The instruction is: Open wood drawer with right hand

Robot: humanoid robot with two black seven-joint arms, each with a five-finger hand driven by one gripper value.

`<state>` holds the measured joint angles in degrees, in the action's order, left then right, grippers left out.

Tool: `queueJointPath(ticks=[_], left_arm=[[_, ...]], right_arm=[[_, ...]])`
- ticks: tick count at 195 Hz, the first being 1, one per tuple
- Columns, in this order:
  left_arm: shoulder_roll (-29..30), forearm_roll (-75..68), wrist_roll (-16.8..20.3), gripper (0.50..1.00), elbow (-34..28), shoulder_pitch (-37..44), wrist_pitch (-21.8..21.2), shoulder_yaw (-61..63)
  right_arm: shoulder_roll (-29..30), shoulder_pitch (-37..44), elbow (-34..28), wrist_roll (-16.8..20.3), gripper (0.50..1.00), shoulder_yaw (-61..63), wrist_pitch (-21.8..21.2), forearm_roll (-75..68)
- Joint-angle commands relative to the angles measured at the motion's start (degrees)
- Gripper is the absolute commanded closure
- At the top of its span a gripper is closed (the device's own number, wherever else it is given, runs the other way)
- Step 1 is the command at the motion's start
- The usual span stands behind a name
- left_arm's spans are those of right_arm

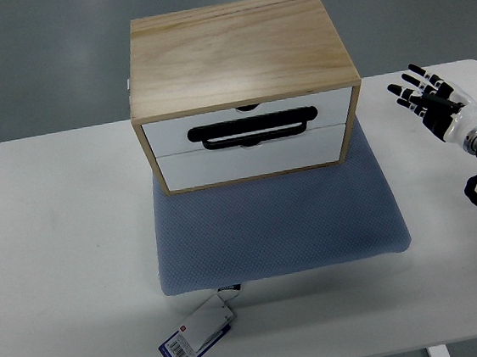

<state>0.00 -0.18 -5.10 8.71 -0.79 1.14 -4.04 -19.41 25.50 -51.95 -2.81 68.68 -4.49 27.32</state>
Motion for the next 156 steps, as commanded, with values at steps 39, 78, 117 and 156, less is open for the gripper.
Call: queueJointPath(ticks=[39,78,117,156], left_arm=[[0.0,-0.1,0.1,0.5,0.3,-0.1,0.1,-0.1],[0.0,0.0,0.0,0.5,-0.3,-0.1,0.0,-0.2],[0.0,0.0,0.0,0.5,-0.1,0.0,0.0,-0.2],[0.0,0.0,0.0,0.5,-0.1,0.0,0.0,-0.2]], right_arm=[[0.2,0.0,0.0,0.0,0.568,-0.6,-0.2,0.0],[0.2,0.0,0.0,0.0,0.568,-0.6,-0.3,0.0],[0.0,0.1,0.0,0.0,0.568,-0.6,-0.3,0.0],[-0.4,0.3,0.1,0.0,0.568,-0.5,-0.3,0.0]])
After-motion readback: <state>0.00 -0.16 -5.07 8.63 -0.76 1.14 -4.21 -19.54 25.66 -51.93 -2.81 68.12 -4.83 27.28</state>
